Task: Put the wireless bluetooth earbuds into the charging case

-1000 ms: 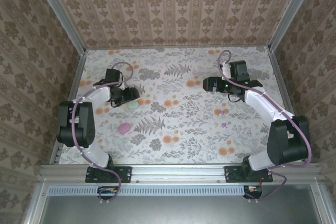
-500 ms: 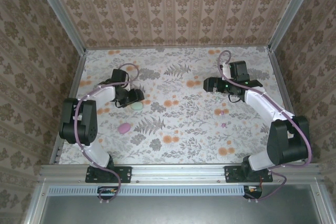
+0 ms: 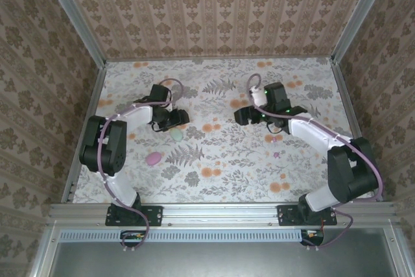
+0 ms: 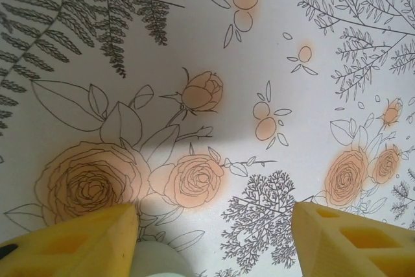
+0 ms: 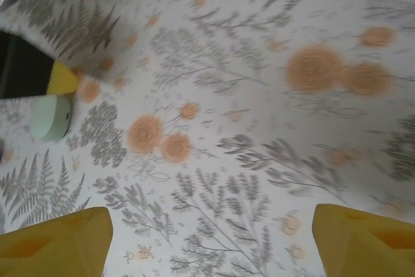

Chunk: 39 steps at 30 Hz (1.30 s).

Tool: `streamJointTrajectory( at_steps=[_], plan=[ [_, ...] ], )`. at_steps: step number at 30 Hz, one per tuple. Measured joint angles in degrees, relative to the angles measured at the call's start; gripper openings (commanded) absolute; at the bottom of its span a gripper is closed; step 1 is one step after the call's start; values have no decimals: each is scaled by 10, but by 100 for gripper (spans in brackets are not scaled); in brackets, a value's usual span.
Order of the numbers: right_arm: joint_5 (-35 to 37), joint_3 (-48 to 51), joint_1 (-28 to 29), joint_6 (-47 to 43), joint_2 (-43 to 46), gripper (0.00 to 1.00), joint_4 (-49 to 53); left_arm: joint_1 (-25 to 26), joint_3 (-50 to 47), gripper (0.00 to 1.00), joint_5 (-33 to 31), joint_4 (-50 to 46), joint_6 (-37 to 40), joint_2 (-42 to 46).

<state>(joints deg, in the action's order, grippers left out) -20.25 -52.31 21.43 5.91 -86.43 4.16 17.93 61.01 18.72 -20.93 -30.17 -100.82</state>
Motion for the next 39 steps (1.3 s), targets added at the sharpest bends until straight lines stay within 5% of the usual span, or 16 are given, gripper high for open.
streamJointTrajectory(
  at_steps=[14,26,39],
  plan=[
    [192,-73,289,0,-248,86,-198,-160,-78,69,-50,24,-26,222],
    [229,-211,302,-26,-368,85,-215,-238,-136,69,-55,25,-26,298],
    [214,-229,299,-70,-394,50,-215,-245,-154,70,-50,25,-26,302]
  ],
)
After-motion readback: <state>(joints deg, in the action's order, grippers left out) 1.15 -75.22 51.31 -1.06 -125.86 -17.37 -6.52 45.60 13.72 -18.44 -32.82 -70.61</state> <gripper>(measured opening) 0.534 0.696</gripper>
